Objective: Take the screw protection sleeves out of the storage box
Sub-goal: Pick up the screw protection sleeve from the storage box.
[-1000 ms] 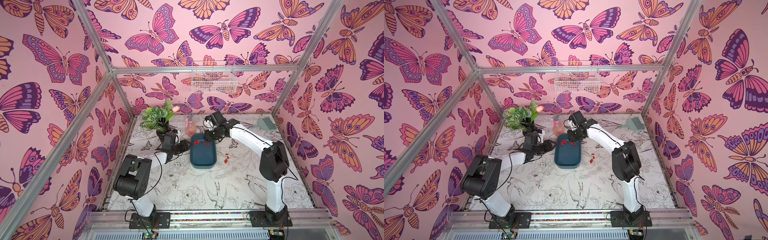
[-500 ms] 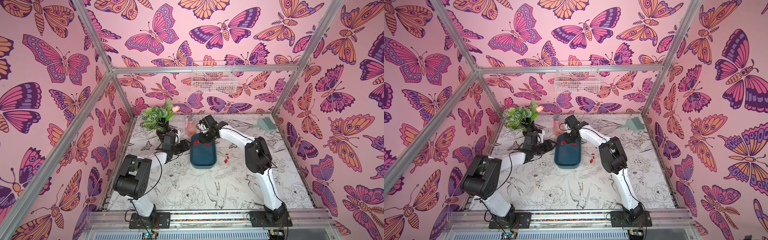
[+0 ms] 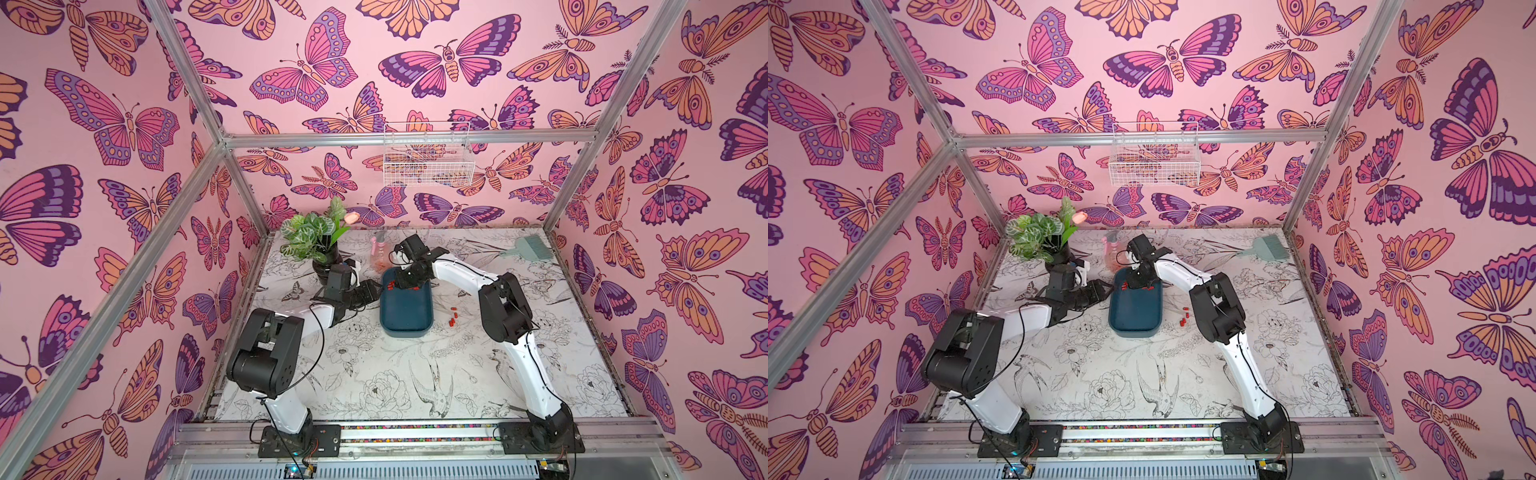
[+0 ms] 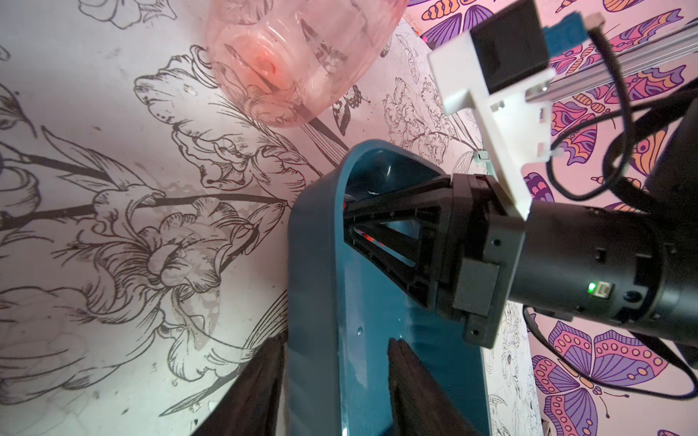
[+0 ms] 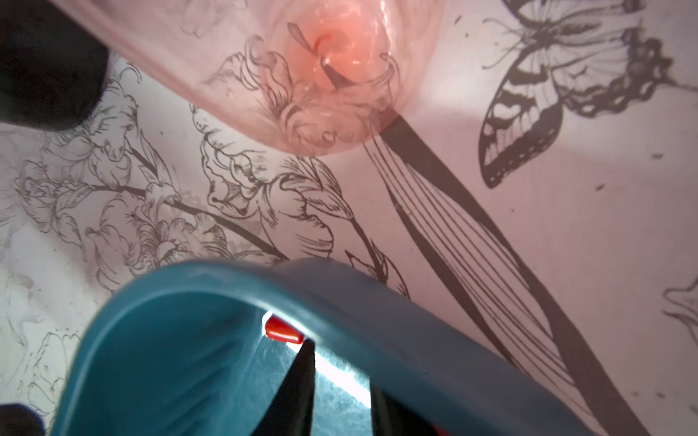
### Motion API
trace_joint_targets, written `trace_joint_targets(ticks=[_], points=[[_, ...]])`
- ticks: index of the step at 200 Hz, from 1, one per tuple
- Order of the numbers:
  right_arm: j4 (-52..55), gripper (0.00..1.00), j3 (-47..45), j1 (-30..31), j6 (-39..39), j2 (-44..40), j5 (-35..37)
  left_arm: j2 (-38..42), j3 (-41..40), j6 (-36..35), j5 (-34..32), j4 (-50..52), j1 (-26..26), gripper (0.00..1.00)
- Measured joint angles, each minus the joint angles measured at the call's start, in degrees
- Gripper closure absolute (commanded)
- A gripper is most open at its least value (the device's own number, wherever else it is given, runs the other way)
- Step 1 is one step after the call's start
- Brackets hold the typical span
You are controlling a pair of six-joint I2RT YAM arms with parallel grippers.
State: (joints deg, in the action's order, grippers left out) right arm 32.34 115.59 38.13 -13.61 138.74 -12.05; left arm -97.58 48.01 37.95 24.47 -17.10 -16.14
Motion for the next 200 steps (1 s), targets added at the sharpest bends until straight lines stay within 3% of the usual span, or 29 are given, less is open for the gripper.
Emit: trace_joint_targets(ticks=[55,129,200], points=[[-1.16,0.71,0.39,0.02,-0.07,0.83,-0.83,-0.04,0.0,0.0,0.11,0.0,0.0,0.5],[-2.16,0.91,-0.24,0.2,-0.9,0.87,-1.33,-0.04,0.0,0.0,0.15,0.0,0.02,0.5],[-3.17,0.94,-7.34,0.33,-1.11,-4.28,-1.22,-0.04,0.0,0.0,0.15,0.0,0.0,0.5]])
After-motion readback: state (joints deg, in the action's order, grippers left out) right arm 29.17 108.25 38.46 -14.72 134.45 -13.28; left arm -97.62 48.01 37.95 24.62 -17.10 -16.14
